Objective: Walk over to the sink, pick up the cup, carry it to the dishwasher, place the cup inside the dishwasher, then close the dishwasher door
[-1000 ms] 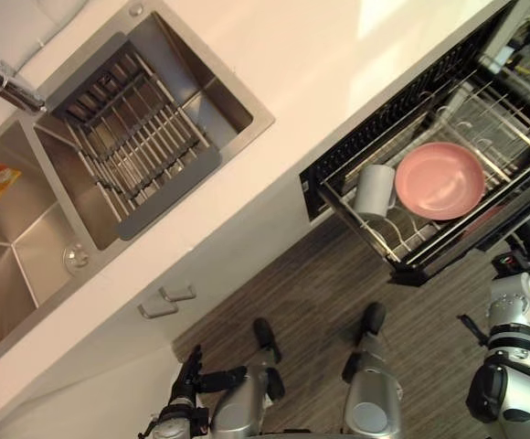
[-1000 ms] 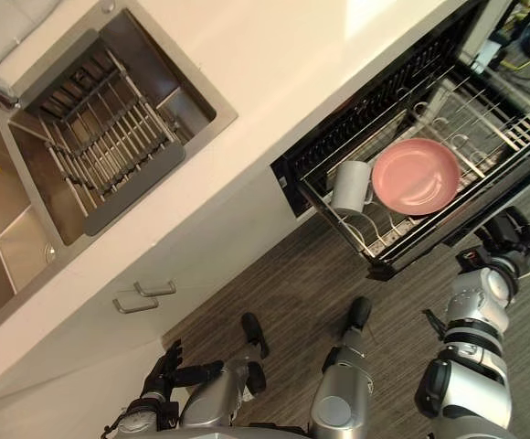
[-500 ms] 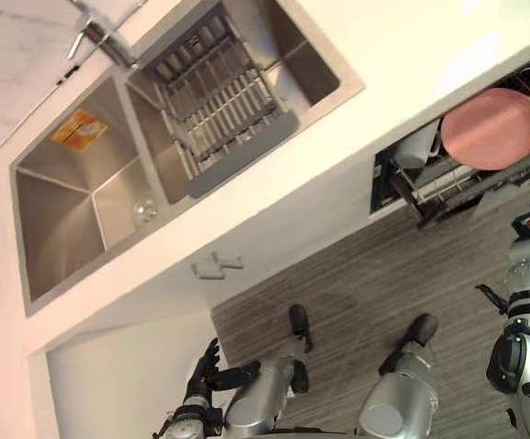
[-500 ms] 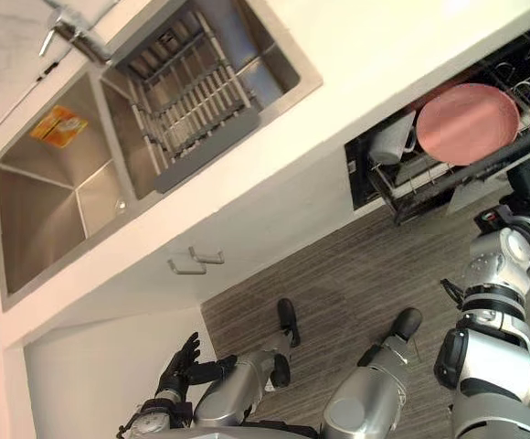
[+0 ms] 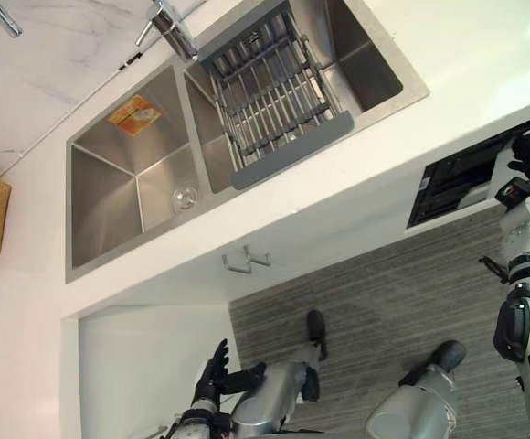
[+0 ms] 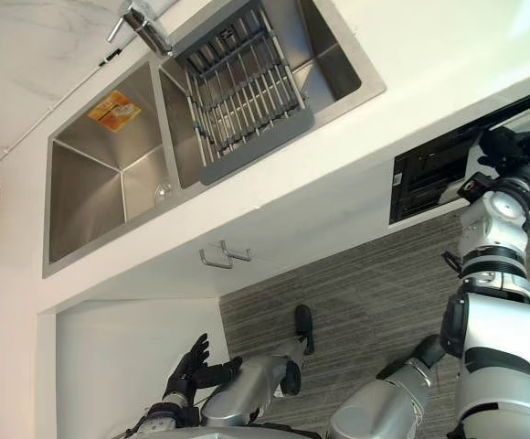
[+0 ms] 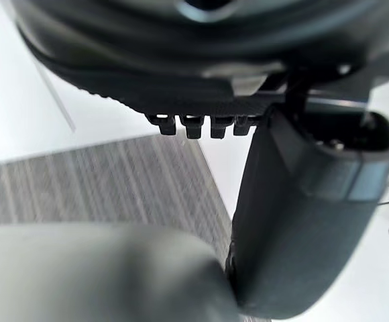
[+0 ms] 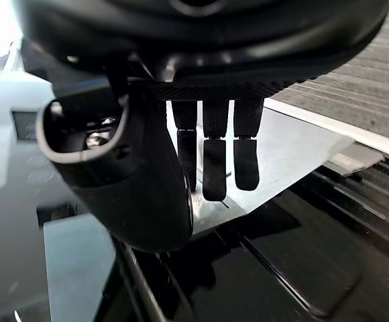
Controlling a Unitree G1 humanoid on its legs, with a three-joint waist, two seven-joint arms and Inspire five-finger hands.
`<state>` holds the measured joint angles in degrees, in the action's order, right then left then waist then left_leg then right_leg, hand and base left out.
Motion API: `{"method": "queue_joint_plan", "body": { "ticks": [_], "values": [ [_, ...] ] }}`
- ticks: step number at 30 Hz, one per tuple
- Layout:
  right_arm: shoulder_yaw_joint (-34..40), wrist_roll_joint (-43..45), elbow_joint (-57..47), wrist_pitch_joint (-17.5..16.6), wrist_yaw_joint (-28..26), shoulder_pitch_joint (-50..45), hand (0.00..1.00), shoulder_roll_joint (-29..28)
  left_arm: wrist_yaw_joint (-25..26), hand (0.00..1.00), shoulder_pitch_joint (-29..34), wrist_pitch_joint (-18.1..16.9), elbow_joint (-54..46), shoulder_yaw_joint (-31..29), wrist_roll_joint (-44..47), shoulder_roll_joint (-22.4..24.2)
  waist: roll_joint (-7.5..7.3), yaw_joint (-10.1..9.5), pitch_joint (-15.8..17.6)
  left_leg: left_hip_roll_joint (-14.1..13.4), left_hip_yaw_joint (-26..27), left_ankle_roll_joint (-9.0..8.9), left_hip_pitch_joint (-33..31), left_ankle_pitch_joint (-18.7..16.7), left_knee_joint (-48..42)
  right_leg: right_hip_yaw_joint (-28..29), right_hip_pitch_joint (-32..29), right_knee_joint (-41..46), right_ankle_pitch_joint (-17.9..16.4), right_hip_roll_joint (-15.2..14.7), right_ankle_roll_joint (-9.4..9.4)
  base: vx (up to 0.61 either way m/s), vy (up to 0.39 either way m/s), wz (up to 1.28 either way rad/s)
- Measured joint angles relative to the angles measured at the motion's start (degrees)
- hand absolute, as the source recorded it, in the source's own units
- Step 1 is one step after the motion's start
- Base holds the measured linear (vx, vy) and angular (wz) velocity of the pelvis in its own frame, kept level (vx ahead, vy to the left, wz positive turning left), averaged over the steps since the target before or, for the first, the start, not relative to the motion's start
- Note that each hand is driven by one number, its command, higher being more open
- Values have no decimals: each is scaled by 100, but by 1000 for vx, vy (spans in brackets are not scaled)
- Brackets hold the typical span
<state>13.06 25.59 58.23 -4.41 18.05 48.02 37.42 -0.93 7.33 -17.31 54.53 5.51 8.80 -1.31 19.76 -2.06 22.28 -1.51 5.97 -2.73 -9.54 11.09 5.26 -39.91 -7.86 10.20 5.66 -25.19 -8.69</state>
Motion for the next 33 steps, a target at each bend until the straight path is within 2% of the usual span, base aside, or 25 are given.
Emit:
{"method": "queue_joint_plan", "body": {
  "ticks": [3, 5, 6, 8, 9, 10, 11, 15, 18, 22, 23, 25, 26, 27, 28, 29, 30, 31, 32, 33],
  "values": [
    [62, 148, -689, -350, -313, -1256, 100, -773, -211, 100, 3, 68, 242, -176, 416, -21, -259, -20, -220, -254, 72, -128, 16, -53, -6, 13, 68, -277, 3, 347, 55, 46, -159, -21],
    [173, 268, -755, -514, -436, -2297, 100, -1733, -301, 100, 21, 94, 381, -411, 484, -133, -555, -25, -427, -460, 179, -217, 151, -101, -26, 62, 205, -486, 64, 621, 134, 111, -173, -27],
    [199, 346, -744, -568, -468, -2569, 100, -1974, -311, 100, 23, 102, 395, -457, 493, -169, -652, -25, -460, -510, 220, -249, 191, -124, -26, 72, 251, -554, 68, 687, 141, 86, -137, -33],
    [313, 451, -559, -864, -677, -3590, 100, -2834, -320, 100, 29, 162, 414, -780, 590, -275, -1048, -10, -572, -675, 460, -372, 353, -216, -26, 220, 365, -811, 92, 918, 170, 126, -172, -43],
    [341, 440, -473, -952, -692, -3808, 100, -2995, -318, 100, 29, 179, 443, -882, 608, -292, -1141, 8, -615, -701, 539, -397, 396, -236, -26, 269, 383, -871, 100, 960, 174, 125, -137, -56],
    [456, 401, -264, -1049, -715, -4171, 100, -3224, -314, 100, 44, 203, 483, -1091, 679, -300, -1306, 52, -698, -740, 693, -451, 515, -285, -27, 395, 436, -967, 114, 1026, 176, 102, -84, -60],
    [586, 348, -22, -1104, -776, -4457, 100, -3321, -307, 100, 65, 204, 527, -1318, 710, -286, -1446, 103, -775, -764, 868, -490, 681, -333, -26, 529, 519, -1039, 116, 1070, 173, 96, -71, -61],
    [908, -383, 350, -1212, -984, -5211, 100, -3239, -306, 100, 65, 191, 643, -1733, 704, -254, -1685, 249, -930, -820, 1114, -543, 1150, -502, -7, 752, 873, -1230, 123, 1203, 157, 48, -37, -40],
    [903, -814, 455, -1178, -1122, -5497, 100, -3193, -331, 100, 55, 199, 626, -1877, 704, -224, -1822, 281, -1078, -841, 1046, -544, 1209, -540, 2, 647, 998, -1305, 119, 1243, 150, -8, -21, 5],
    [900, -983, 527, -961, -1358, -5547, 100, -3222, -467, 100, 80, 322, 652, -2093, 693, -253, -1990, 272, -1265, -745, 821, -499, 1302, -580, 6, 439, 1202, -1156, -26, 1093, 38, -5, 12, 31],
    [903, -971, 527, -913, -1373, -5521, 100, -3221, -501, 100, 83, 332, 651, -2098, 692, -265, -2016, 254, -1275, -695, 769, -487, 1335, -616, 7, 382, 1197, -921, -152, 974, -5, 15, 84, 35],
    [930, -888, 522, -849, -1381, -5519, 100, -3223, -575, 100, 112, 381, 645, -2097, 689, -331, -2180, 152, -1337, -462, 683, -381, 1439, -701, 7, 345, 1154, -354, -471, 567, -81, 27, 111, 31],
    [1019, -883, 511, -800, -1390, -5506, 100, -3248, -594, 100, 168, 405, 642, -2096, 689, -398, -2289, 120, -1390, -282, 676, -268, 1521, -785, 7, 387, 1117, -72, -557, 321, -42, 37, 140, 13],
    [1070, -879, 501, -785, -1389, -5483, 100, -3272, -596, 100, 211, 412, 639, -2093, 689, -430, -2332, 118, -1415, -207, 673, -223, 1546, -820, 8, 449, 1090, 58, -625, 233, 38, 42, 138, 8],
    [1147, -844, 469, -745, -1395, -5397, 100, -3346, -592, 100, 263, 448, 638, -2075, 691, -477, -2368, 152, -1421, -154, 632, -157, 1568, -871, 8, 912, 1008, 149, -925, 316, 304, 40, 104, 33],
    [1153, -695, 444, -719, -1420, -5345, 100, -3439, -589, 100, 276, 509, 640, -2066, 692, -534, -2356, 250, -1416, -180, 461, -137, 1536, -879, 7, 1627, 968, -8, -1299, 705, 579, 25, 45, 53],
    [1162, -645, 446, -709, -1427, -5352, 100, -3492, -588, 100, 274, 526, 638, -2064, 693, -569, -2368, 309, -1430, -185, 356, -127, 1508, -870, 8, 1995, 998, -145, -1381, 903, 670, 67, 29, 88],
    [1168, -629, 457, -708, -1432, -5386, 100, -3620, -580, 100, 254, 574, 641, -2061, 689, -658, -2478, 354, -1439, -156, 157, -149, 1455, -825, 10, 2660, 1098, -424, -1408, 1197, 687, 112, -4, 87],
    [1162, -603, 491, -708, -1442, -5412, 100, -3742, -568, 100, 245, 621, 644, -2048, 670, -715, -2611, 360, -1431, -120, 6, -97, 1442, -781, 13, 3044, 1216, -594, -1377, 1337, 645, 144, -12, 80],
    [1153, -604, 522, -713, -1445, -5422, 100, -3800, -563, 100, 255, 645, 647, -2029, 630, -755, -2678, 360, -1433, -84, -62, -91, 1431, -767, 15, 3170, 1257, -652, -1297, 1357, 579, 164, -34, 64]
  ]
}}
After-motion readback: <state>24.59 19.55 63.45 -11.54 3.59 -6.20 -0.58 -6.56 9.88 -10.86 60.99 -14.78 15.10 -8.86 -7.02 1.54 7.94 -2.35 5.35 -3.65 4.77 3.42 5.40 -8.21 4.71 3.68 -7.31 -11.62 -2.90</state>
